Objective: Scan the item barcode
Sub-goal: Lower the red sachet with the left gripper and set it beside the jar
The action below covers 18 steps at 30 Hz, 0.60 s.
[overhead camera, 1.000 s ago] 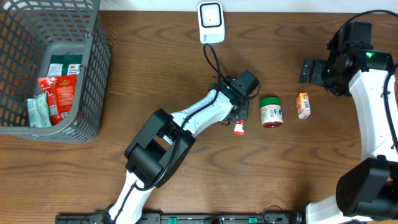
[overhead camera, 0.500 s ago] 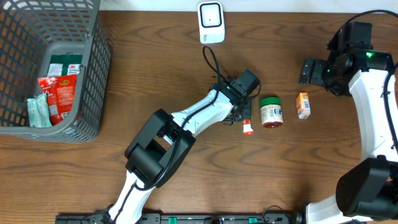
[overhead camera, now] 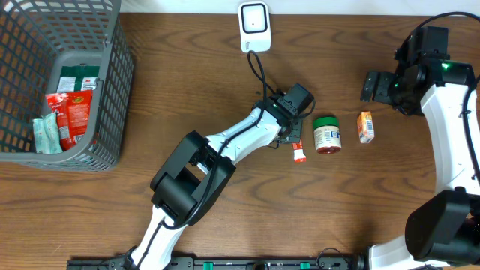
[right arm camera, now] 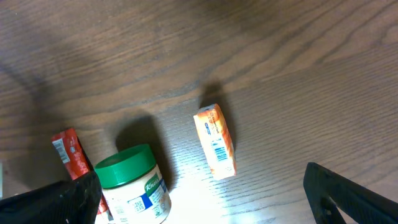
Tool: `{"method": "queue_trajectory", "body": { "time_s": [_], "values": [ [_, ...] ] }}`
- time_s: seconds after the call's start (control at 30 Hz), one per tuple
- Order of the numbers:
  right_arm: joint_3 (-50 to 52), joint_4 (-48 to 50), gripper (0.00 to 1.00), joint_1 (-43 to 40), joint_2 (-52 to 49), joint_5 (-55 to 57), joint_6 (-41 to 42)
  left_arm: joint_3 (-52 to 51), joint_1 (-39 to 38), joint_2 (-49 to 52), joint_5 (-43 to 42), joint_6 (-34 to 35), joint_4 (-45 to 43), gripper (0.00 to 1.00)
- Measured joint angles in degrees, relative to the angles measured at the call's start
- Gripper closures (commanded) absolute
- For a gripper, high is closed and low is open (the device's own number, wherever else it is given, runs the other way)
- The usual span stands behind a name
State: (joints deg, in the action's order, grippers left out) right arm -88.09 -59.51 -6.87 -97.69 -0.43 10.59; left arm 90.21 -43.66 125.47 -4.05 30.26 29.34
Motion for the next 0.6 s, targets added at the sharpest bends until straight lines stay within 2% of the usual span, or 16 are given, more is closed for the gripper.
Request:
{"method": "queue_trajectory", "body": {
  "time_s": [0.2,0.6],
  "values": [
    [0.0,0.0,0.01,0.0,0.0,0.0,0.0,0.0,0.0,0.0,3.3,0.0,-1.6,0.92],
    [0.0,-0.1,0.01,0.0,0.0,0.0,0.0,0.0,-0.4,0.0,4.0,1.1,-3.0,0.92]
  ]
}}
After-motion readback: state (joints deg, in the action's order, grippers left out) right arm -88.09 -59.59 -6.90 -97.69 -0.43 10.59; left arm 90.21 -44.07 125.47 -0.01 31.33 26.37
